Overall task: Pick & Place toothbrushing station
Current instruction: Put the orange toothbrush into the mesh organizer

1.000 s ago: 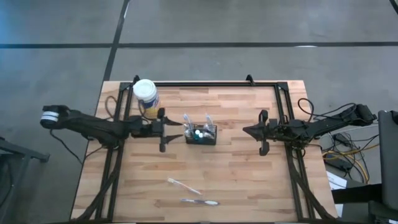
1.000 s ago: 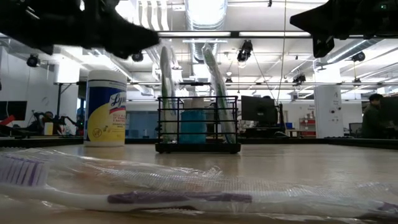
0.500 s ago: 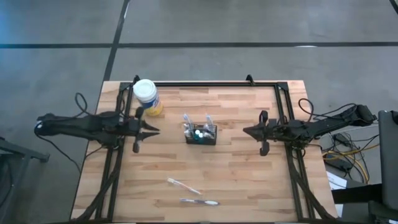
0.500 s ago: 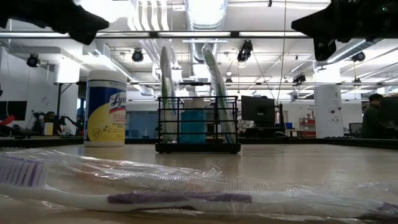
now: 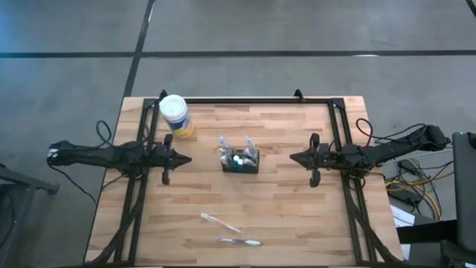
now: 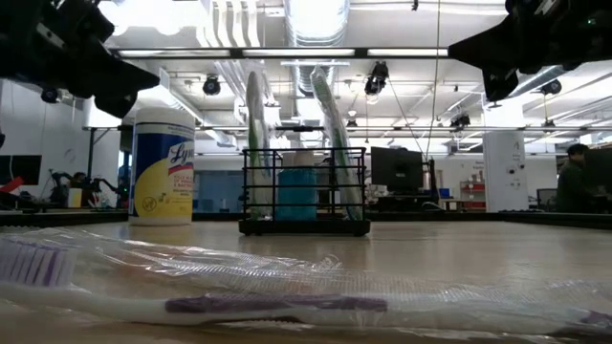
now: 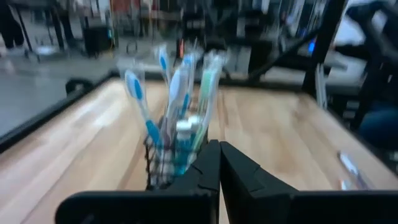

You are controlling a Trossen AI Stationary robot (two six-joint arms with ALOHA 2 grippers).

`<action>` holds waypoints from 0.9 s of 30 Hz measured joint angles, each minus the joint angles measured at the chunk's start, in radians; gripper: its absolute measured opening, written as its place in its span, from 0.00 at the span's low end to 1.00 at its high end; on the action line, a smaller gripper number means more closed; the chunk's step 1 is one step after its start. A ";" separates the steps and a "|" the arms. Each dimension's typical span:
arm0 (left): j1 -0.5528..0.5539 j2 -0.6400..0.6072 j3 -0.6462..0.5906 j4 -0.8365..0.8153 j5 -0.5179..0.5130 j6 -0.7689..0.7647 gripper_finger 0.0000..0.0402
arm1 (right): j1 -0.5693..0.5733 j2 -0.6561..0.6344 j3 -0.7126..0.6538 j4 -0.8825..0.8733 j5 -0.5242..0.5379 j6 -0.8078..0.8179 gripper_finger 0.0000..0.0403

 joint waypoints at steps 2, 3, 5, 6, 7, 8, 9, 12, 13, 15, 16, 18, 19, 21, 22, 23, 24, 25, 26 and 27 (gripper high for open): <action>0.000 -0.030 -0.049 0.059 0.000 0.000 0.01 | 0.000 0.000 0.000 0.000 0.000 0.000 0.02; 0.000 -0.045 -0.069 0.074 0.000 0.000 0.01 | 0.000 0.000 0.000 0.000 0.000 0.000 0.02; 0.000 -0.070 -0.096 0.109 0.000 0.000 0.01 | 0.000 0.002 0.000 0.000 0.000 0.000 0.02; 0.000 -0.081 -0.107 0.110 0.001 0.000 0.01 | 0.000 0.005 -0.001 0.000 0.000 -0.001 0.02; 0.000 -0.091 -0.116 0.102 0.004 0.000 0.01 | 0.000 0.007 -0.002 -0.001 0.000 -0.002 0.02; 0.000 -0.098 -0.122 0.102 0.007 0.001 0.02 | 0.000 0.007 -0.005 -0.003 0.000 -0.005 0.02; 0.000 -0.105 -0.124 0.107 0.008 0.003 0.02 | 0.000 0.009 -0.006 -0.003 0.000 -0.005 0.02; 0.000 -0.116 -0.138 0.111 0.008 0.003 0.02 | 0.000 0.013 -0.010 -0.003 0.000 -0.006 0.02; 0.000 -0.117 -0.143 0.102 0.005 0.004 0.02 | 0.000 0.014 -0.012 -0.003 0.000 -0.008 0.02; 0.000 -0.120 -0.143 0.096 -0.011 0.000 0.02 | 0.000 0.018 -0.015 -0.001 0.000 -0.008 0.02; 0.000 -0.120 -0.144 0.091 -0.015 -0.002 0.02 | 0.000 0.018 -0.018 -0.003 0.000 -0.008 0.02; 0.000 -0.123 -0.143 0.099 -0.018 -0.004 0.02 | 0.000 0.019 -0.023 -0.001 0.000 0.001 0.02; 0.000 -0.124 -0.142 0.097 -0.018 -0.002 0.02 | 0.000 0.018 -0.025 -0.001 0.001 0.010 0.02; 0.000 -0.122 -0.131 0.091 -0.018 0.021 0.02 | 0.000 0.018 -0.027 0.000 0.001 0.034 0.02; 0.000 -0.121 -0.120 0.089 -0.015 0.025 0.02 | 0.000 0.018 -0.027 0.003 0.001 0.042 0.02; 0.000 -0.122 -0.105 0.083 -0.008 0.026 0.02 | 0.000 0.018 -0.027 0.003 0.001 0.045 0.02; 0.000 -0.121 -0.087 0.074 0.000 0.026 0.01 | 0.000 0.018 -0.027 0.003 0.001 0.045 0.02; 0.000 -0.115 -0.062 0.059 0.012 0.025 0.01 | 0.000 0.018 -0.027 0.002 0.001 0.045 0.02; 0.000 -0.105 -0.034 0.041 0.031 0.023 0.01 | 0.000 0.018 -0.027 0.002 0.001 0.045 0.02; -0.002 -0.091 0.001 0.017 0.051 0.024 0.01 | 0.000 0.018 -0.027 0.002 0.000 0.045 0.02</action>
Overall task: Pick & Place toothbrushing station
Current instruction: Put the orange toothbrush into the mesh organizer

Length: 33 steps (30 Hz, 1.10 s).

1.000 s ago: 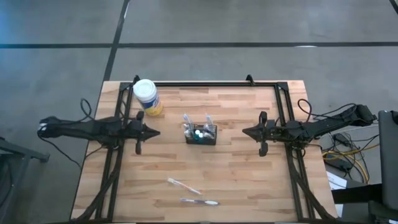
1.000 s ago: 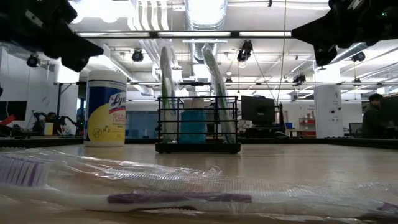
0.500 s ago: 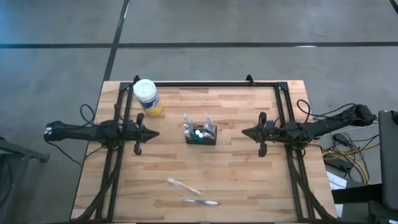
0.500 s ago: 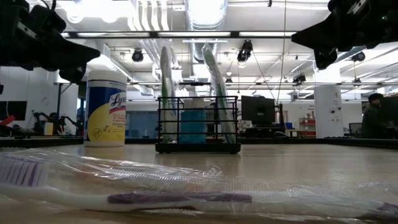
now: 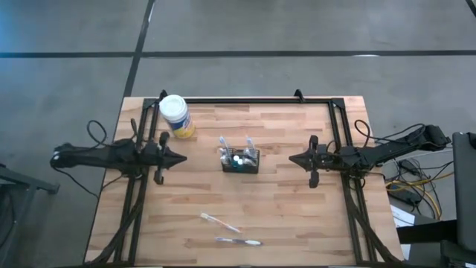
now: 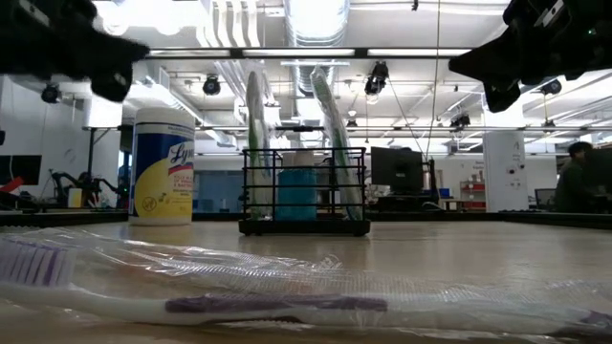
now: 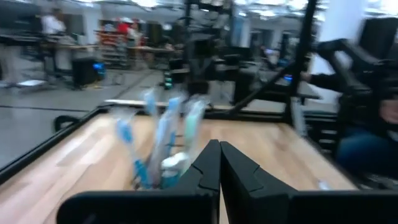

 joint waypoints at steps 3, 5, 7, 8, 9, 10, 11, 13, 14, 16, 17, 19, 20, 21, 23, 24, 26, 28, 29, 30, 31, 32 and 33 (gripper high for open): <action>-0.021 0.076 0.109 -0.088 0.035 0.000 0.01 | 0.000 0.000 0.000 0.000 0.000 -0.004 0.02; -0.052 0.151 0.174 -0.140 0.048 0.000 0.01 | 0.000 0.000 0.000 0.000 0.000 -0.001 0.02; -0.107 0.249 0.231 -0.172 0.062 0.000 0.02 | 0.000 0.000 0.000 -0.001 0.000 0.000 0.02; -0.139 0.301 0.256 -0.182 0.062 -0.002 0.03 | 0.000 0.000 0.000 -0.002 0.000 0.001 0.02; -0.176 0.358 0.281 -0.191 0.054 -0.006 0.04 | 0.000 0.000 0.000 -0.002 0.000 0.003 0.02; -0.215 0.417 0.306 -0.201 0.032 -0.015 0.06 | 0.000 0.000 0.000 -0.002 0.000 0.003 0.02; -0.253 0.477 0.332 -0.211 0.003 -0.026 0.09 | 0.000 0.000 0.000 -0.002 0.000 0.003 0.02; -0.325 0.598 0.391 -0.242 -0.050 -0.052 0.15 | 0.000 0.000 0.000 -0.003 -0.001 0.003 0.02; -0.356 0.659 0.423 -0.261 -0.067 -0.059 0.18 | 0.000 0.000 0.000 -0.003 -0.001 0.003 0.02; -0.403 0.780 0.486 -0.298 -0.078 -0.078 0.25 | 0.000 0.000 0.000 -0.003 -0.001 0.003 0.02; -0.420 0.840 0.512 -0.329 -0.078 -0.087 0.29 | 0.000 0.000 0.000 -0.003 -0.001 0.003 0.02; -0.441 0.938 0.573 -0.355 -0.078 -0.102 0.37 | 0.000 0.000 0.000 -0.003 -0.002 0.003 0.02; -0.448 0.986 0.603 -0.340 -0.079 -0.111 0.41 | 0.000 0.000 0.000 -0.003 -0.002 0.003 0.02; -0.453 1.033 0.622 -0.340 -0.078 -0.122 0.45 | 0.000 0.000 0.000 -0.002 -0.002 0.003 0.02; -0.460 1.125 0.649 -0.373 -0.077 -0.130 0.53 | 0.000 0.000 0.000 -0.003 -0.002 0.003 0.02; -0.465 1.164 0.664 -0.375 -0.074 -0.130 0.56 | 0.000 0.000 0.000 -0.003 -0.004 0.003 0.02; -0.471 1.224 0.696 -0.361 -0.067 -0.130 0.62 | 0.000 0.000 0.000 -0.002 -0.004 0.003 0.02; -0.472 1.279 0.722 -0.376 -0.046 -0.130 0.66 | 0.000 0.000 0.000 -0.003 -0.004 0.003 0.02; -0.472 1.307 0.731 -0.398 -0.039 -0.131 0.68 | 0.000 0.000 0.000 -0.002 -0.005 0.004 0.02; -0.472 1.331 0.739 -0.421 -0.028 -0.130 0.69 | 0.000 0.000 0.000 -0.002 -0.005 0.007 0.02; -0.472 1.349 0.749 -0.430 -0.007 -0.129 0.70 | 0.000 0.000 0.000 -0.003 -0.006 0.007 0.02; -0.471 1.363 0.763 -0.424 0.011 -0.124 0.71 | 0.000 0.000 0.000 -0.003 -0.007 0.007 0.02; -0.472 1.374 0.777 -0.408 0.024 -0.119 0.71 | 0.000 0.000 0.000 -0.003 -0.008 0.007 0.02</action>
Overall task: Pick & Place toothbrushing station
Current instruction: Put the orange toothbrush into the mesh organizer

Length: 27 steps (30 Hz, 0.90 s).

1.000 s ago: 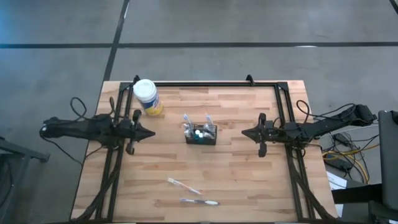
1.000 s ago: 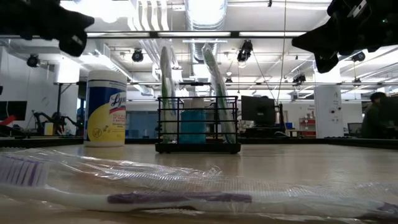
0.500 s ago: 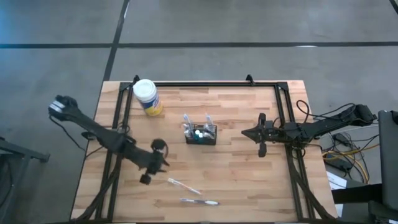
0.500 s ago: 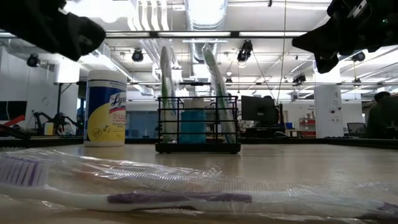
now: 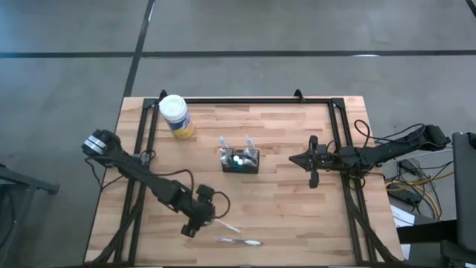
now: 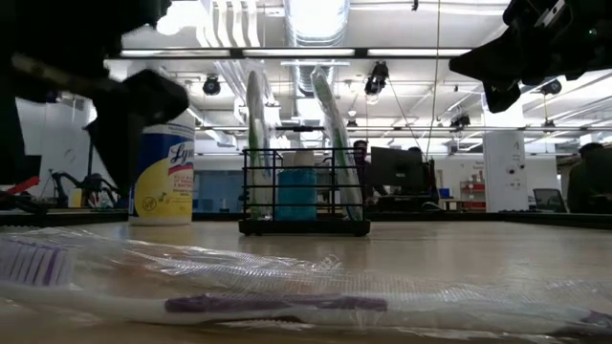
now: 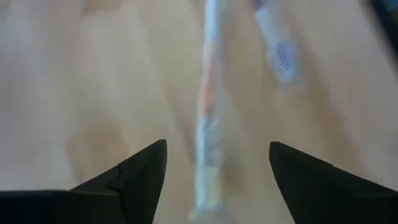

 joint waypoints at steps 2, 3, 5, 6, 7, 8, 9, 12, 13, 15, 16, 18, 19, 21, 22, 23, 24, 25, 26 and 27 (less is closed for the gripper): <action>-0.001 0.026 0.020 0.002 0.009 0.002 0.72 | 0.000 0.000 0.000 0.000 0.000 0.000 0.02; -0.001 0.042 0.025 -0.005 0.010 0.009 0.71 | 0.000 0.000 0.000 0.000 0.000 0.000 0.02; 0.000 0.073 0.037 -0.008 0.010 0.030 0.71 | 0.000 0.000 0.000 0.001 0.000 0.000 0.02; 0.000 0.083 0.044 -0.007 0.009 0.039 0.70 | 0.000 0.002 0.000 0.001 0.000 0.000 0.02; 0.001 0.094 0.048 -0.005 0.009 0.050 0.70 | 0.000 0.002 0.000 0.000 0.000 0.000 0.02; 0.001 0.105 0.050 0.000 0.008 0.061 0.70 | 0.000 0.002 0.000 0.000 0.000 0.000 0.02; 0.001 0.120 0.050 0.000 0.008 0.068 0.70 | 0.000 0.002 0.000 0.001 0.000 0.000 0.02; 0.002 0.156 0.045 -0.008 0.005 0.097 0.68 | 0.000 0.002 0.000 0.001 0.007 0.000 0.02; 0.002 0.163 0.045 -0.004 0.006 0.107 0.68 | 0.000 0.002 0.000 0.001 0.007 0.000 0.02; 0.002 0.179 0.045 0.005 0.010 0.118 0.66 | 0.000 0.002 0.000 0.003 0.007 0.000 0.02; 0.002 0.187 0.043 0.010 0.012 0.121 0.64 | 0.000 0.002 0.000 0.003 0.007 0.000 0.02; 0.002 0.204 0.040 0.015 0.014 0.122 0.61 | 0.000 0.002 0.000 0.004 0.007 0.000 0.02; 0.004 0.212 0.038 0.017 0.014 0.123 0.59 | 0.000 0.002 0.000 0.003 0.008 0.000 0.02; 0.008 0.220 0.036 0.019 0.016 0.131 0.54 | 0.000 0.002 0.000 0.003 0.008 -0.001 0.02; 0.009 0.220 0.036 0.019 0.016 0.135 0.50 | 0.000 0.002 0.000 0.003 0.008 -0.002 0.02; 0.012 0.220 0.035 0.019 0.015 0.140 0.47 | 0.000 0.002 0.000 0.003 0.008 -0.003 0.02; 0.015 0.220 0.037 0.019 0.014 0.145 0.42 | 0.000 0.002 0.000 0.003 0.008 -0.003 0.02; 0.018 0.215 0.038 0.019 0.012 0.150 0.38 | 0.000 0.002 0.000 0.003 0.008 -0.003 0.02; 0.021 0.210 0.039 0.019 0.010 0.155 0.33 | 0.000 0.002 0.000 0.004 0.008 -0.003 0.02; 0.025 0.209 0.040 0.019 0.008 0.164 0.29 | 0.000 0.002 0.000 0.004 0.008 -0.003 0.02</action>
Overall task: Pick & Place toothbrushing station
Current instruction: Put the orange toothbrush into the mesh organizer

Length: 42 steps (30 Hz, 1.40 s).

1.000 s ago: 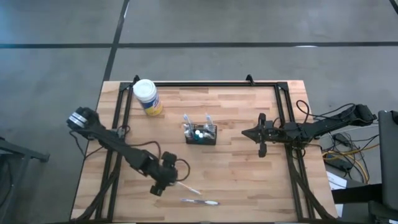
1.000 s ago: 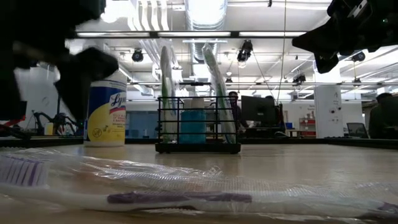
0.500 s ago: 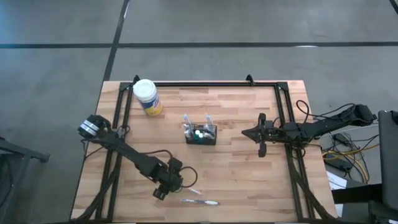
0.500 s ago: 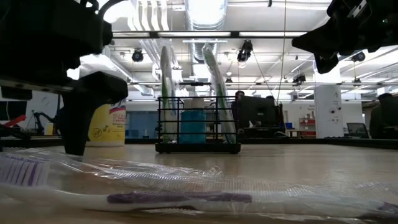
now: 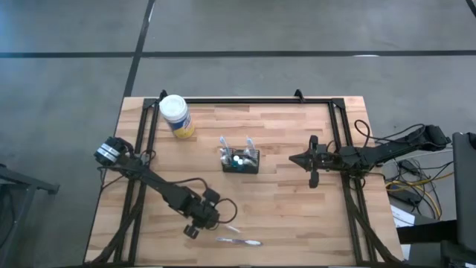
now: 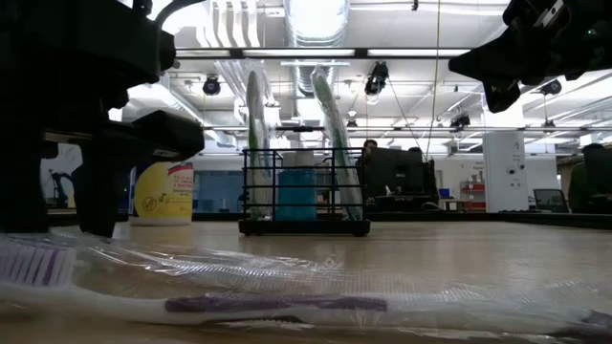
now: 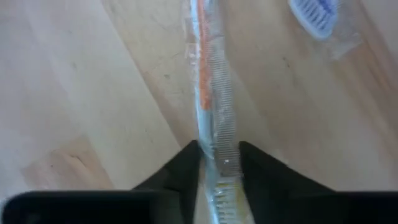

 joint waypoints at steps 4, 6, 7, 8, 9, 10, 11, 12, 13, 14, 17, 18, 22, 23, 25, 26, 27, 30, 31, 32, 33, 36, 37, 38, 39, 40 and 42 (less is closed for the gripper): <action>0.011 -0.017 0.001 0.000 -0.010 0.030 0.11 | 0.000 0.000 0.000 0.004 0.000 0.000 0.02; 0.016 -0.028 -0.001 -0.003 -0.011 0.039 0.04 | 0.000 0.000 0.000 0.005 0.000 0.000 0.02; 0.016 -0.030 -0.002 -0.003 -0.015 0.043 0.03 | 0.000 0.000 0.000 0.005 0.000 0.000 0.02; 0.016 -0.034 -0.002 -0.003 -0.023 0.052 0.03 | 0.000 0.000 0.000 0.006 0.000 0.000 0.02; 0.016 -0.040 -0.003 -0.007 -0.036 0.059 0.03 | 0.000 0.000 0.000 0.008 0.000 -0.001 0.02; 0.016 -0.045 -0.003 -0.011 -0.063 0.064 0.04 | 0.000 0.000 0.000 0.013 0.000 -0.001 0.02; 0.016 -0.053 -0.005 -0.020 -0.094 0.072 0.04 | 0.000 0.000 0.000 0.021 0.000 -0.001 0.02; 0.015 -0.062 -0.007 -0.030 -0.130 0.082 0.05 | 0.000 0.000 0.000 0.032 0.000 -0.003 0.02; 0.014 -0.074 -0.007 -0.037 -0.160 0.092 0.05 | 0.000 0.000 0.000 0.047 0.000 -0.005 0.02; 0.013 -0.089 -0.007 -0.042 -0.198 0.106 0.04 | 0.000 0.000 0.000 0.061 0.000 -0.005 0.02; 0.009 -0.141 -0.006 -0.066 -0.263 0.132 0.02 | 0.000 -0.001 0.000 0.087 -0.004 -0.005 0.02; 0.009 -0.157 -0.007 -0.071 -0.267 0.135 0.02 | 0.000 -0.001 0.000 0.090 -0.004 -0.005 0.02; 0.009 -0.228 -0.010 -0.095 -0.287 0.141 0.02 | 0.000 -0.001 0.000 0.092 -0.005 -0.004 0.02; 0.008 -0.244 -0.010 -0.111 -0.291 0.141 0.02 | 0.000 -0.001 0.000 0.092 -0.005 -0.004 0.02; 0.005 -0.273 -0.010 -0.140 -0.317 0.145 0.02 | 0.000 -0.001 0.000 0.093 -0.005 -0.001 0.02; 0.001 -0.290 -0.010 -0.159 -0.337 0.158 0.02 | 0.000 -0.001 0.000 0.093 -0.006 0.003 0.02; -0.001 -0.306 -0.010 -0.182 -0.366 0.175 0.02 | 0.000 0.002 0.000 0.092 -0.008 0.017 0.02; -0.004 -0.356 0.009 -0.252 -0.463 0.227 0.02 | 0.000 0.019 0.001 0.095 -0.016 0.057 0.02; -0.004 -0.371 0.019 -0.271 -0.492 0.249 0.02 | 0.000 0.026 0.001 0.102 -0.030 0.063 0.02; -0.004 -0.386 0.033 -0.289 -0.514 0.267 0.02 | 0.000 0.033 0.001 0.111 -0.048 0.071 0.02; -0.004 -0.400 0.046 -0.300 -0.539 0.287 0.02 | 0.000 0.041 0.006 0.107 -0.057 0.081 0.02; -0.004 -0.427 0.093 -0.322 -0.629 0.381 0.01 | 0.000 0.081 0.047 0.087 -0.060 0.092 0.02; -0.004 -0.434 0.107 -0.327 -0.659 0.416 0.01 | 0.000 0.101 0.070 0.081 -0.054 0.093 0.02; -0.004 -0.438 0.120 -0.329 -0.688 0.446 0.01 | 0.000 0.124 0.095 0.071 -0.053 0.093 0.02; -0.004 -0.440 0.133 -0.331 -0.716 0.474 0.01 | 0.000 0.150 0.123 0.061 -0.053 0.092 0.02; -0.004 -0.441 0.145 -0.330 -0.742 0.502 0.01 | -0.001 0.179 0.153 0.051 -0.053 0.090 0.02; -0.004 -0.439 0.163 -0.331 -0.783 0.559 0.01 | -0.001 0.237 0.223 0.013 -0.053 0.089 0.04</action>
